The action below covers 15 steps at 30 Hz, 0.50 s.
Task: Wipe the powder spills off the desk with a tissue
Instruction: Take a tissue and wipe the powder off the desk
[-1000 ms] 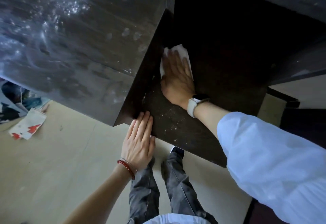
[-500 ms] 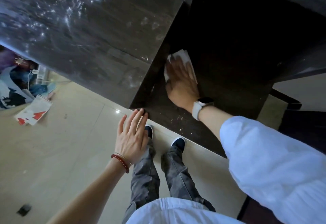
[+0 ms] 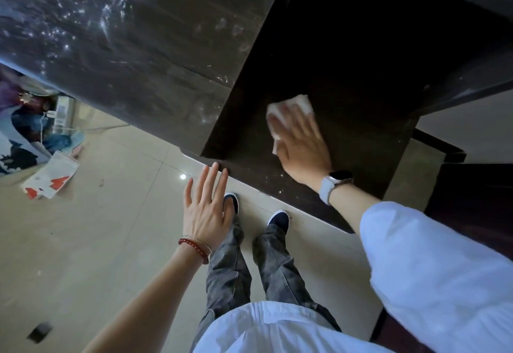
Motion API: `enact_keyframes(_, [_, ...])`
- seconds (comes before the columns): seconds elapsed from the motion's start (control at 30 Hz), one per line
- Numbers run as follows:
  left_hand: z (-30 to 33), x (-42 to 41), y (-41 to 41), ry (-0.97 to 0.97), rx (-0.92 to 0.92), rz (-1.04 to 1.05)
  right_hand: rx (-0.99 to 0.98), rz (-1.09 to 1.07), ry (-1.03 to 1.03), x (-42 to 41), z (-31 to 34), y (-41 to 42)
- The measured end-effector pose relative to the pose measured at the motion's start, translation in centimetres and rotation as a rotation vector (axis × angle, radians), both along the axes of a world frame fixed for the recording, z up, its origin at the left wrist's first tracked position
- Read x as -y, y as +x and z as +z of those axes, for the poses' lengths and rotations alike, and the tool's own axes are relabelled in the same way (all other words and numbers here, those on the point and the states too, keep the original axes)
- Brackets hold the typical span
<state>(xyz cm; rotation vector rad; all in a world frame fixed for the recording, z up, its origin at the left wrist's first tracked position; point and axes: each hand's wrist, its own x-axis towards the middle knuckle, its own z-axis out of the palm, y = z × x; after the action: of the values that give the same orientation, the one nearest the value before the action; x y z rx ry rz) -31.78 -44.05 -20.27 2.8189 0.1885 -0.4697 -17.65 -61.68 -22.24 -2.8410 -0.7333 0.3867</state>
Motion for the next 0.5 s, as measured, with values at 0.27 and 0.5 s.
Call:
enact_keyframes(0.27, [0.2,0.6,0.8,0.024,-0.042,-0.016,0.003,0.265,-0.064,3.5,0.6,-9.6])
enact_keyframes(0.5, [0.5,1.0,1.0,0.012,-0.037,-0.013,-0.055,-0.521,-0.068,5.7,0.9,-8.4])
